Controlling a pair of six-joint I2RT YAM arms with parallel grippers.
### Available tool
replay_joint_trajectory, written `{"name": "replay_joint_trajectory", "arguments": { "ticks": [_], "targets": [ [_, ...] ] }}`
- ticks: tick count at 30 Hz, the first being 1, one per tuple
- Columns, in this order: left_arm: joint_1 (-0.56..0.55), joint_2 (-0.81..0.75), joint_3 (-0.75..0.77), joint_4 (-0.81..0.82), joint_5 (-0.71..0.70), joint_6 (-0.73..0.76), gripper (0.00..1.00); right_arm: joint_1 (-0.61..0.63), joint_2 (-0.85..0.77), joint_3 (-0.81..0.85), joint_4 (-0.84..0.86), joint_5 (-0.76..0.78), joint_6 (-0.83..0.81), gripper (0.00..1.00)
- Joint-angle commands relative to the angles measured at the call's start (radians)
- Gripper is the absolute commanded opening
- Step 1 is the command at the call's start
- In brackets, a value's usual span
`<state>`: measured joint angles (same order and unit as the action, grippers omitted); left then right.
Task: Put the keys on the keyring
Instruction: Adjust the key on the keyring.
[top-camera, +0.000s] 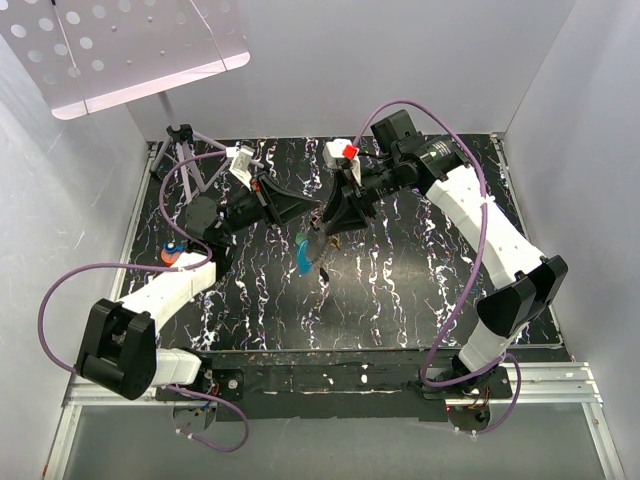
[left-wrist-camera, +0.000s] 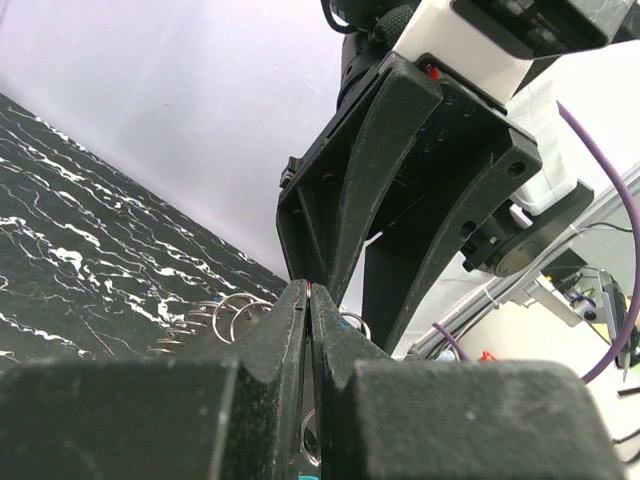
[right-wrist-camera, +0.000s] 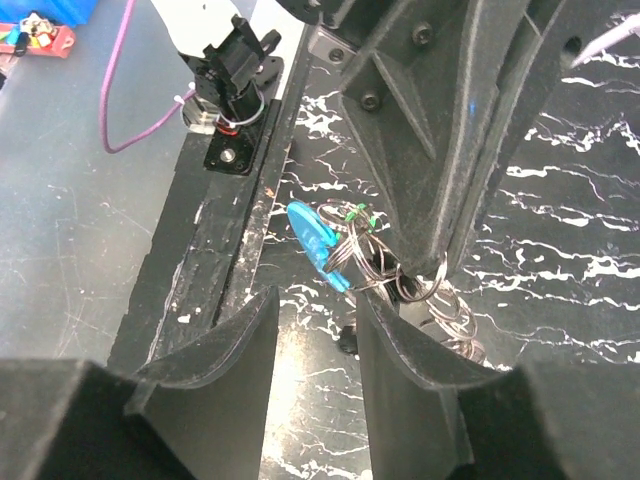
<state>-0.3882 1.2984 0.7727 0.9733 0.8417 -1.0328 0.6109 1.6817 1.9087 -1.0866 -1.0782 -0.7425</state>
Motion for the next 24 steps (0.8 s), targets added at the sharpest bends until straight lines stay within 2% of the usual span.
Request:
{"name": "replay_joint_trajectory", "arguments": {
  "ticks": [1, 5, 10, 15, 24],
  "targets": [
    [0.009, -0.059, -0.013, 0.071, -0.096, -0.009, 0.0, 0.01, -0.033, 0.009, 0.042, 0.058, 0.086, 0.44],
    [0.008, -0.067, -0.032, 0.088, -0.136, -0.019, 0.0, 0.01, -0.031, 0.013, 0.071, 0.061, 0.129, 0.41],
    [0.0, -0.073, -0.043, 0.076, -0.168, -0.009, 0.0, 0.012, -0.02, 0.023, 0.119, 0.072, 0.189, 0.33],
    [-0.001, -0.067, -0.046, 0.09, -0.171, -0.018, 0.0, 0.012, -0.011, 0.033, 0.146, 0.106, 0.224, 0.31],
    [-0.001, -0.082, -0.05, 0.073, -0.171, -0.012, 0.0, -0.02, -0.023, 0.082, 0.045, 0.07, 0.103, 0.35]
  ]
}}
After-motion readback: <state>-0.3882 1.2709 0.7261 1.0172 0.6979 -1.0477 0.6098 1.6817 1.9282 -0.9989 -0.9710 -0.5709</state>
